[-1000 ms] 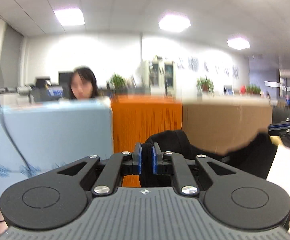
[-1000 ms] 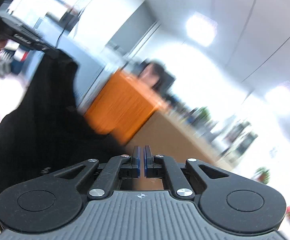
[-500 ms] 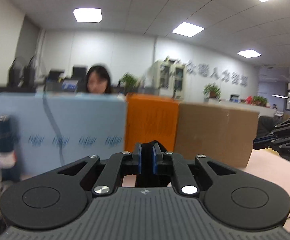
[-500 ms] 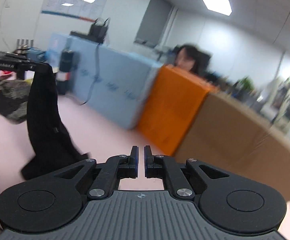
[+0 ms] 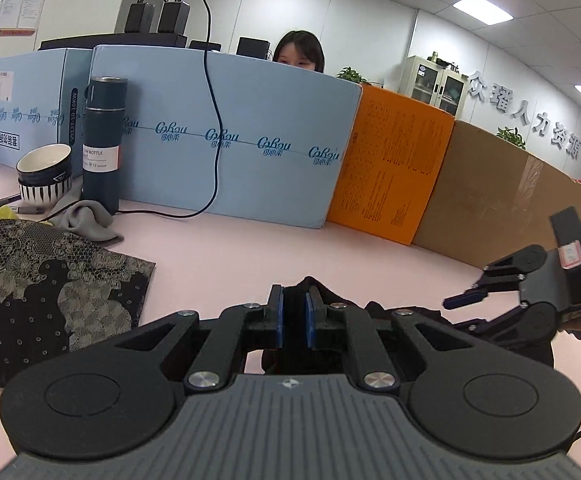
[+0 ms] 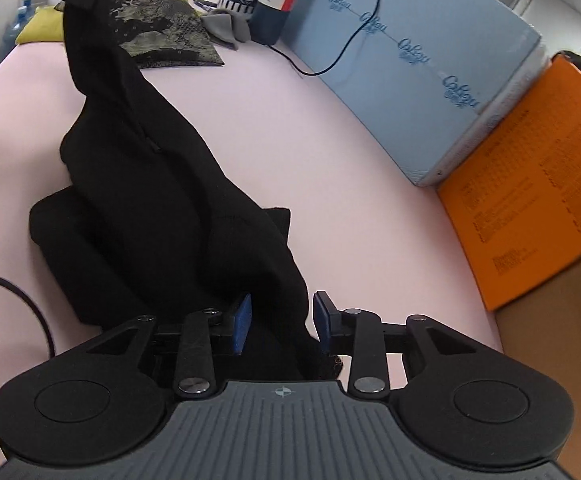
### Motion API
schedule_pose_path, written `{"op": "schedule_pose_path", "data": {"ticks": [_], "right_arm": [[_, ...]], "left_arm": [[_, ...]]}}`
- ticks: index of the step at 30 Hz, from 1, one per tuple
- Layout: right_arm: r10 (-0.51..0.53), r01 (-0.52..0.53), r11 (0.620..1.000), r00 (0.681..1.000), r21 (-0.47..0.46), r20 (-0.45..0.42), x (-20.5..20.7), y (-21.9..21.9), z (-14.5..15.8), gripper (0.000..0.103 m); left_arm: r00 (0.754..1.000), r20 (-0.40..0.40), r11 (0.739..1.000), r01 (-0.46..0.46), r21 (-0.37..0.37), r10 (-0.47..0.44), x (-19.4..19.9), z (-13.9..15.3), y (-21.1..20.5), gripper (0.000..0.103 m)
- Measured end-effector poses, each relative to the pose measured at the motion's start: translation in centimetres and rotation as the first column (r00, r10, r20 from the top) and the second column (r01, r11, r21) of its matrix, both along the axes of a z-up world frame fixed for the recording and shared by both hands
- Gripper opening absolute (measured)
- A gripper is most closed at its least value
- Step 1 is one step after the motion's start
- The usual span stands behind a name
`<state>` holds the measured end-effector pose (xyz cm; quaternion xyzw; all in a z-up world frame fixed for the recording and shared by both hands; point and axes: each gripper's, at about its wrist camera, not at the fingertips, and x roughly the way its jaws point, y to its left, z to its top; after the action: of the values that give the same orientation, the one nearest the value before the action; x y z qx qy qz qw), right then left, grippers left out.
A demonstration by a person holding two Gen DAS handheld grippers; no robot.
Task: Fold clothes
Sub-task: 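Hold the shirt raised with both grippers and shake it out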
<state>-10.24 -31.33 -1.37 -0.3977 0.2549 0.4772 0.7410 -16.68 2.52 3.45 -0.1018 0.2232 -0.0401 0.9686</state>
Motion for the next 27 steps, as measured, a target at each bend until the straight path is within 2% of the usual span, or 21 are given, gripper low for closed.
{"op": "schedule_pose_path", "data": {"ticks": [1, 4, 6, 8, 9, 12, 15, 17, 20, 22, 25, 27], "right_arm": [[0.011, -0.011, 1.000, 1.000, 0.003, 0.000, 0.3, 0.3, -0.2, 0.041], [0.066, -0.066, 0.997, 0.998, 0.026, 0.003, 0.6, 1.0, -0.4, 0.052], [0.095, -0.095, 0.995, 0.995, 0.033, -0.009, 0.6, 1.4, -0.5, 0.052], [0.073, -0.071, 0.997, 0.995, 0.024, -0.069, 0.9, 1.9, -0.5, 0.014], [0.051, -0.048, 0.998, 0.995, 0.032, -0.083, 0.9, 1.9, -0.4, 0.002], [0.007, -0.002, 0.995, 0.999, 0.101, -0.048, -0.3, 1.1, 1.4, 0.002], [-0.053, 0.038, 0.979, 0.996, 0.201, 0.070, -2.4, -0.7, 5.3, 0.002], [-0.101, 0.054, 0.961, 0.981, 0.271, 0.165, -3.8, -2.0, 8.5, 0.002], [-0.172, 0.056, 0.929, 0.940, 0.365, 0.294, -5.9, -3.8, 13.7, 0.002], [-0.215, 0.040, 0.908, 0.900, 0.417, 0.379, -7.5, -5.1, 17.1, 0.002], [-0.277, -0.001, 0.874, 0.821, 0.487, 0.498, -10.7, -6.9, 21.4, 0.002], [-0.336, -0.024, 0.840, 0.761, 0.543, 0.554, -12.9, -8.1, 23.8, 0.002]], "left_arm": [[1.000, -0.005, 1.000, 0.002, 0.000, -0.002, 0.0, -0.1, 0.0, 0.010], [1.000, -0.021, 1.000, 0.006, 0.003, -0.006, 0.0, -0.3, -0.2, 0.010], [1.000, -0.030, 1.000, 0.008, 0.001, -0.008, 0.2, -0.5, -0.4, 0.010], [0.999, -0.035, 1.000, 0.014, -0.001, -0.014, 0.4, -0.7, -0.5, 0.010], [0.999, -0.034, 1.000, 0.017, -0.001, -0.017, 0.5, -0.7, -0.6, 0.010], [1.000, -0.004, 1.000, 0.018, 0.005, -0.018, 0.4, -0.2, -0.7, 0.010], [0.995, 0.097, 1.000, 0.005, 0.028, -0.008, 0.0, 1.7, -0.9, 0.010], [0.984, 0.179, 0.999, -0.002, 0.040, -0.005, -0.2, 3.7, -1.0, 0.010], [0.954, 0.301, 1.000, 0.002, 0.031, -0.012, -0.5, 7.2, -1.1, 0.010], [0.921, 0.388, 0.999, 0.019, 0.027, -0.028, -1.0, 9.7, -1.4, 0.010], [0.852, 0.522, 0.999, 0.041, 0.024, -0.048, -2.3, 13.5, -1.8, 0.010], [0.794, 0.606, 0.998, 0.057, 0.021, -0.058, -3.5, 15.7, -1.9, 0.010]]}}
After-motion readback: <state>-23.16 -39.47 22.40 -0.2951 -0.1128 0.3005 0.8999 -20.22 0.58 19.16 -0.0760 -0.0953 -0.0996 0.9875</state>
